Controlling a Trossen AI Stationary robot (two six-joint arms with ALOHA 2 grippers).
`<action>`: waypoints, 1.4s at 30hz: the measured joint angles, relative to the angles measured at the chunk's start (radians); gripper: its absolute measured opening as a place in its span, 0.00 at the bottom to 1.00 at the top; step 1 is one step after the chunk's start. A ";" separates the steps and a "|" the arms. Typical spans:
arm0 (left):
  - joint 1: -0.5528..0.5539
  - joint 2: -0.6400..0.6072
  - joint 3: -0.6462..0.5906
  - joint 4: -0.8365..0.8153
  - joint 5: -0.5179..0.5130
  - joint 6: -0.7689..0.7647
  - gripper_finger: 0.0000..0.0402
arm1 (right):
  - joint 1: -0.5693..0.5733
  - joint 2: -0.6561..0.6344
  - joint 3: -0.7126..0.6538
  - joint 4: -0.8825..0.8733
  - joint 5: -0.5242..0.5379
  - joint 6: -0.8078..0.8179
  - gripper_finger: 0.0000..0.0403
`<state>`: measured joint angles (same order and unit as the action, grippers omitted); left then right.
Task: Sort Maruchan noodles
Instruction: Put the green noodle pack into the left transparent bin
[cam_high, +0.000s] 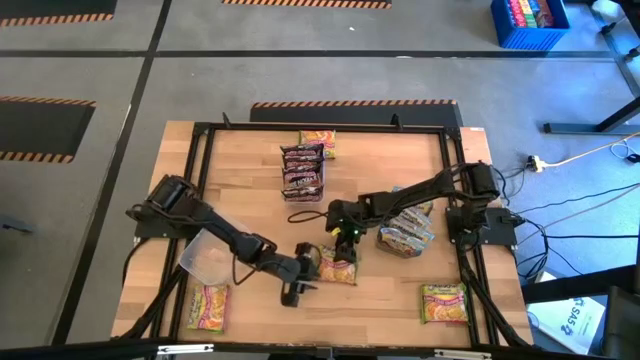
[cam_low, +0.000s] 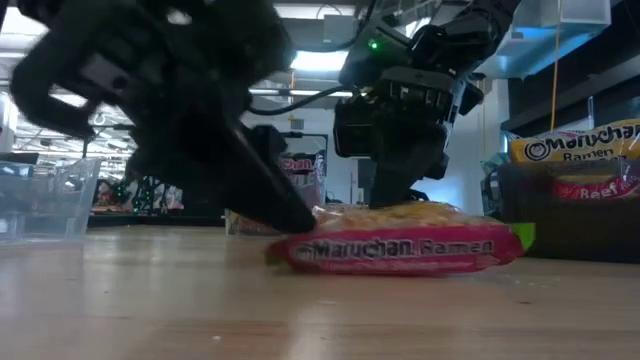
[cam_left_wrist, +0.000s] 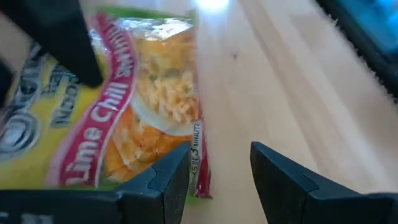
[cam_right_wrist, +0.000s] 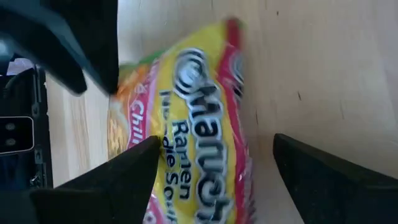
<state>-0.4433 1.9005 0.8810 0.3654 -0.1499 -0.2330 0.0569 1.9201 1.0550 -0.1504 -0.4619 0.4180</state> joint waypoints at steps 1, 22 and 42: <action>0.009 0.016 0.002 0.013 0.021 -0.016 0.40 | 0.000 0.000 0.000 0.003 0.004 0.001 0.79; 0.041 0.028 0.000 0.004 -0.043 -0.027 0.40 | 0.018 0.008 -0.005 0.117 -0.204 0.082 0.73; 0.038 -0.067 -0.003 -0.180 -0.079 -0.027 0.40 | 0.075 -0.001 -0.003 0.093 -0.125 0.098 0.21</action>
<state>-0.4055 1.8335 0.8779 0.1850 -0.2294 -0.2601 0.1322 1.9191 1.0515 -0.0577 -0.5865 0.5160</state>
